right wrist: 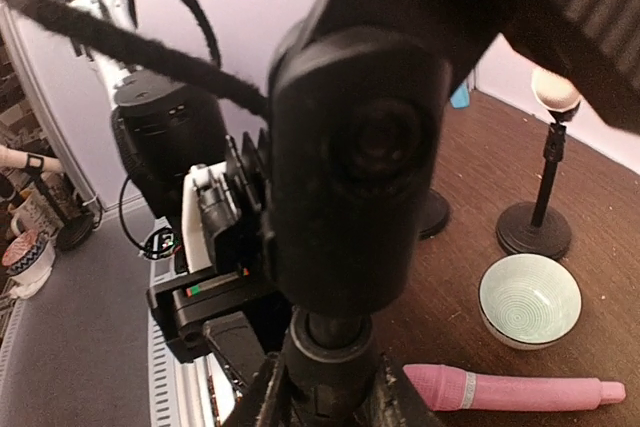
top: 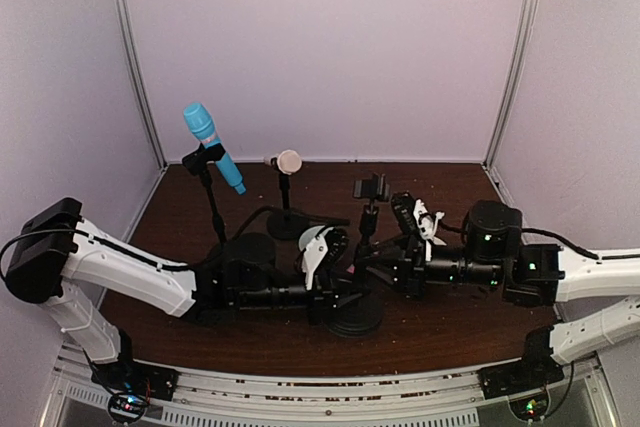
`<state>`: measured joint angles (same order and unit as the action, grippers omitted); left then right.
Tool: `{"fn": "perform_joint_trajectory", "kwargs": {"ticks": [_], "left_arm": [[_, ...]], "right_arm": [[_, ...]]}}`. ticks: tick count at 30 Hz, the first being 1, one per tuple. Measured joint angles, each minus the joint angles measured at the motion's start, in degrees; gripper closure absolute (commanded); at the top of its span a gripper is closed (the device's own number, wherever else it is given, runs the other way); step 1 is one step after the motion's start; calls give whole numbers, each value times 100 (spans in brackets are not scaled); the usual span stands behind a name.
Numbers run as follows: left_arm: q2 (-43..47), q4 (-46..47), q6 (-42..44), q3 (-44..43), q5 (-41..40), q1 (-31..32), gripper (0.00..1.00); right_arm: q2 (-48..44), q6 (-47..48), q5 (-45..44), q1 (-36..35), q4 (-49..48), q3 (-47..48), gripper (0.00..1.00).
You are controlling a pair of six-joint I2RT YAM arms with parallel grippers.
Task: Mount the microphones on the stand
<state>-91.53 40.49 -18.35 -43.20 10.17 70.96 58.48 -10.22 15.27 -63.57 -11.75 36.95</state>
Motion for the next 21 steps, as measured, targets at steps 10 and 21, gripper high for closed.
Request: {"fn": "perform_joint_trajectory", "kwargs": {"ticks": [10,21], "left_arm": [[57,-177,28,-20,140,7,100],[57,-640,22,-168,-730,7,100]], "right_arm": [[-667,125,-695,-7,219,-59,32],[195,-785,-999,-68,289,144,47]]}}
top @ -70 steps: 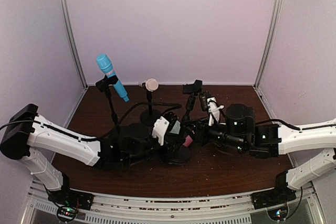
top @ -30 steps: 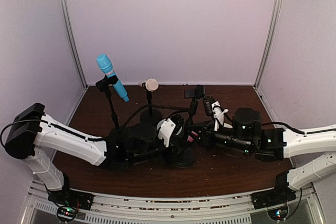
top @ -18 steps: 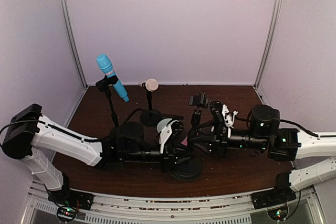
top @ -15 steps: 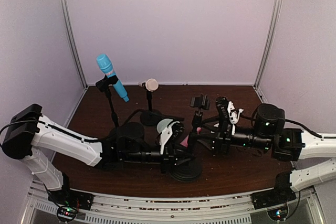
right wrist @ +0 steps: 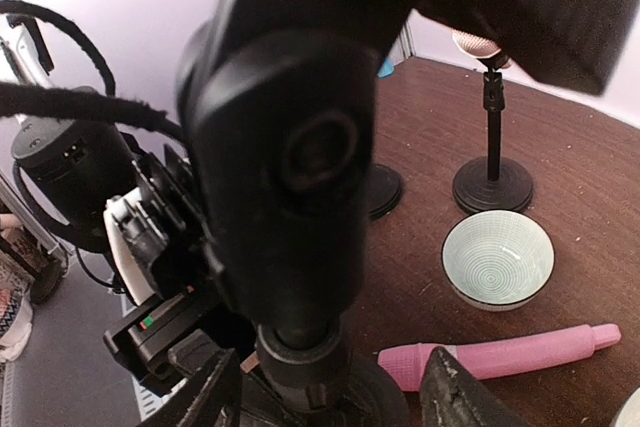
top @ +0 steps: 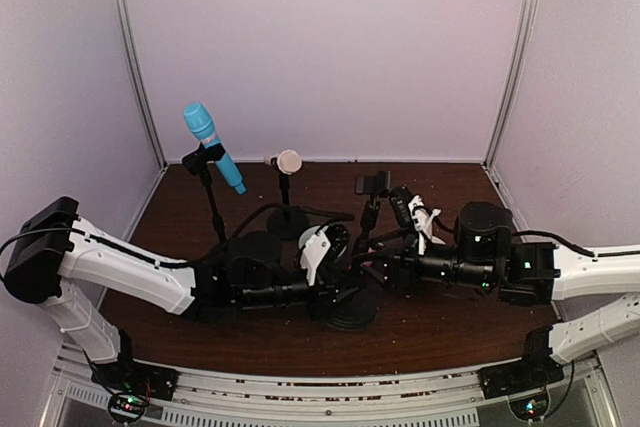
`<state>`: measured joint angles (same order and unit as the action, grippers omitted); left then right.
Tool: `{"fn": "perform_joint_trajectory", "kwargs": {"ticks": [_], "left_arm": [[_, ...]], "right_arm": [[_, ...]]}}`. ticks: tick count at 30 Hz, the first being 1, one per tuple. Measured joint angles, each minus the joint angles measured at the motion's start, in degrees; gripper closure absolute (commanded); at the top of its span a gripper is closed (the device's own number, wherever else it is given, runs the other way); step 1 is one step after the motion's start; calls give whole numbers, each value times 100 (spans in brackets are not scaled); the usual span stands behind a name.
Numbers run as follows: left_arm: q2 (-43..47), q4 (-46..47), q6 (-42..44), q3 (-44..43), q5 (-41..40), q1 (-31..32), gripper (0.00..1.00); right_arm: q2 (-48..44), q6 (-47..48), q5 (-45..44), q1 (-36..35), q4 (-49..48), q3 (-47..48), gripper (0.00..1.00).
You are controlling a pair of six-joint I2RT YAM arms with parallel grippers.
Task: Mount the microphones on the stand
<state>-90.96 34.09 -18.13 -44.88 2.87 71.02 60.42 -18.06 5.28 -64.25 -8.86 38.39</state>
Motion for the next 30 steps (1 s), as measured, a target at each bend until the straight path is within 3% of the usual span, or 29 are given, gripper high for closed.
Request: {"fn": "perform_joint_trajectory", "kwargs": {"ticks": [6,12,15,19,22,26,30], "left_arm": [[2,-151,-26,-2,-195,2,100],[11,-184,-66,-2,-321,0,100],[11,-155,-92,0,-334,0,100],[31,0,-74,101,-44,-24,100],[33,219,-35,195,496,-98,100],[42,372,-114,216,793,-136,100],[46,640,-111,278,1051,-111,100]], "right_arm": [[227,-264,-114,-2,-92,122,59],[227,-431,-306,-24,-219,120,84],[225,-393,-361,-33,-264,105,89],[184,74,-72,-33,-341,33,77],[35,518,127,-13,-240,-9,54],[-380,693,133,223,-26,-146,46],[-946,496,-127,1014,46,-522,42]]}}
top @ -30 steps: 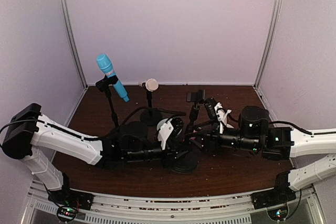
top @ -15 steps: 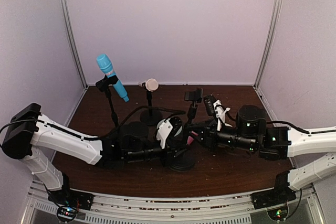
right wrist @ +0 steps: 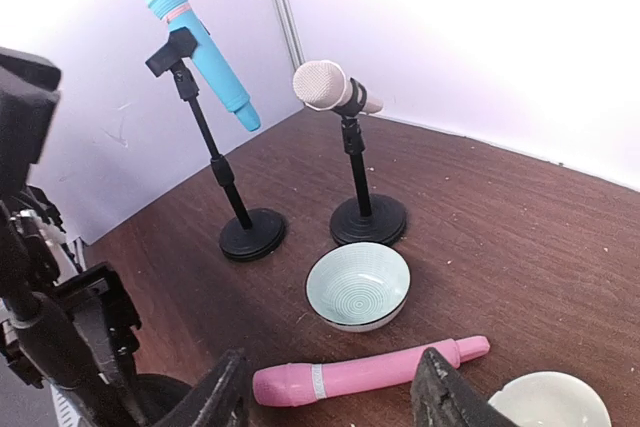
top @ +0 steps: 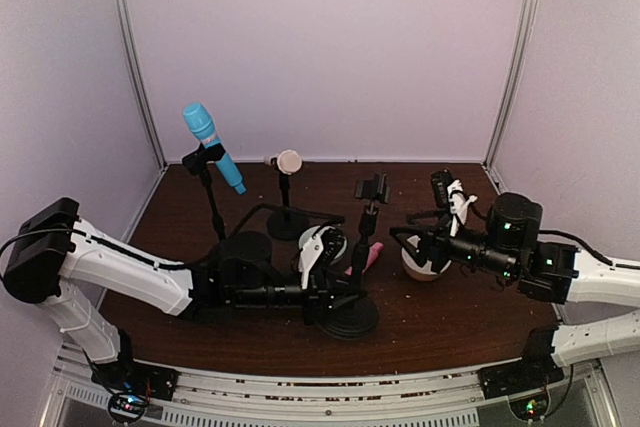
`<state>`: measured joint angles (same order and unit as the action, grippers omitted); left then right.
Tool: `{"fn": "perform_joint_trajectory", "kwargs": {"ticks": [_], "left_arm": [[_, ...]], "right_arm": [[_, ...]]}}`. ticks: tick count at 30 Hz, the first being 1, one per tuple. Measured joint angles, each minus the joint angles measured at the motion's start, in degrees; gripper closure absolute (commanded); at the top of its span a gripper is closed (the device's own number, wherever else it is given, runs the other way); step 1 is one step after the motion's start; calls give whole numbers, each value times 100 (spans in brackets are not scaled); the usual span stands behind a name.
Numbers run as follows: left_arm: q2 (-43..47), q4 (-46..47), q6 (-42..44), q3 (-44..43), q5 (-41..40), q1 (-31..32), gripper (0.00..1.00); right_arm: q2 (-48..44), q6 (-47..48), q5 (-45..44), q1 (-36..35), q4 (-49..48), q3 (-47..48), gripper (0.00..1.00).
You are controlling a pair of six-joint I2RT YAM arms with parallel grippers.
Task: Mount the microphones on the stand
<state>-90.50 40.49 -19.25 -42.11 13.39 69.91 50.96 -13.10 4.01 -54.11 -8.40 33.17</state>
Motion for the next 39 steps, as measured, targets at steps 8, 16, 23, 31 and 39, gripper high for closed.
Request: {"fn": "perform_joint_trajectory", "kwargs": {"ticks": [8,16,23,31,39], "left_arm": [[-20,66,-70,-13,-109,66,100],[-101,-216,-114,-120,-431,63,100],[-175,-254,-170,-142,-457,66,100],[-426,-81,-289,-142,-476,52,100],[-903,798,-520,-81,-573,15,100]], "right_arm": [[22,-310,1029,101,-214,-87,35],[420,-323,1768,-282,-428,79,35],[702,-442,1631,-315,-785,232,51],[896,-579,1213,-315,-925,564,87],[1078,-323,848,-249,-138,1388,87]]}}
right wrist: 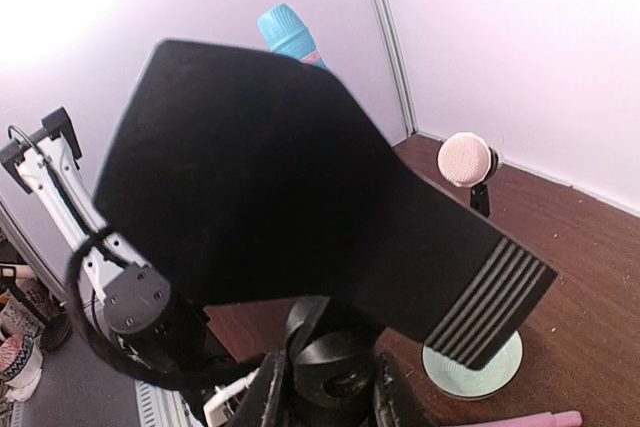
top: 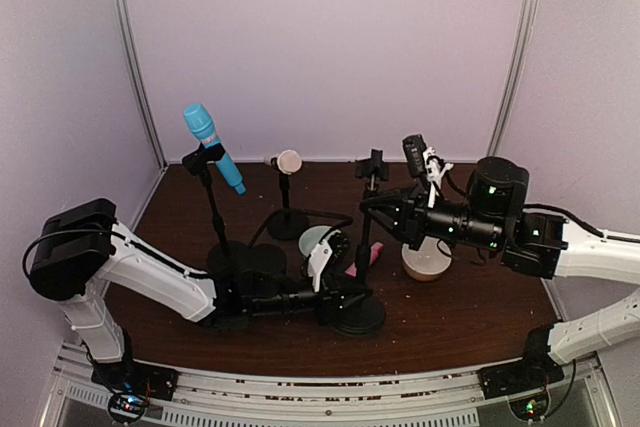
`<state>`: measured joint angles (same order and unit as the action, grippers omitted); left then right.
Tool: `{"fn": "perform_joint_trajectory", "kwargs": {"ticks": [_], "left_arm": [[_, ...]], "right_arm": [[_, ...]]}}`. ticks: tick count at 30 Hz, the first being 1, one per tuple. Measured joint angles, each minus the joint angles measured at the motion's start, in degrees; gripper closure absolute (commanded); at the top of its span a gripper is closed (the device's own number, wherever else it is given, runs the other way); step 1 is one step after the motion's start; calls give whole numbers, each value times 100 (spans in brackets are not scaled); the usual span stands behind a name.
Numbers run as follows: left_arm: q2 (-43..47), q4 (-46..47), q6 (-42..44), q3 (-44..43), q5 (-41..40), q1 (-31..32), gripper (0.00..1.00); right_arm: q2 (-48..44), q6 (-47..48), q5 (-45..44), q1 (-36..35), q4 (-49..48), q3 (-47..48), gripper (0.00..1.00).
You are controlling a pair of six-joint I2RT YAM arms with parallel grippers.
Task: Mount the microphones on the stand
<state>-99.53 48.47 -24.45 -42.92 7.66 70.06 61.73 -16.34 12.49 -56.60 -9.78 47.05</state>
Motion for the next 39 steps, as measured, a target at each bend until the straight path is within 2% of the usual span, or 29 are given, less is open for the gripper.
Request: {"fn": "perform_joint_trajectory", "kwargs": {"ticks": [6,17,21,25,29,35,39], "left_arm": [[-275,715,-37,212,2,0,100],[-317,750,-96,168,-20,-2,100],[-321,752,-96,55,-17,-7,100],[-321,697,-98,48,-37,-24,100],[-299,549,-98,74,-138,-55,100],[35,-46,26,275,-142,-20,100],[358,-767,240,249,-140,-17,100]], "right_arm": [[39,138,-109,138,557,546,86],[131,247,-61,249,1163,1008,85],[129,245,-142,254,1211,1106,81],[310,201,-205,273,1298,1252,73],[431,140,-372,354,1292,1290,54],[345,162,-638,492,997,1228,36],[111,55,-442,520,533,680,29]]}}
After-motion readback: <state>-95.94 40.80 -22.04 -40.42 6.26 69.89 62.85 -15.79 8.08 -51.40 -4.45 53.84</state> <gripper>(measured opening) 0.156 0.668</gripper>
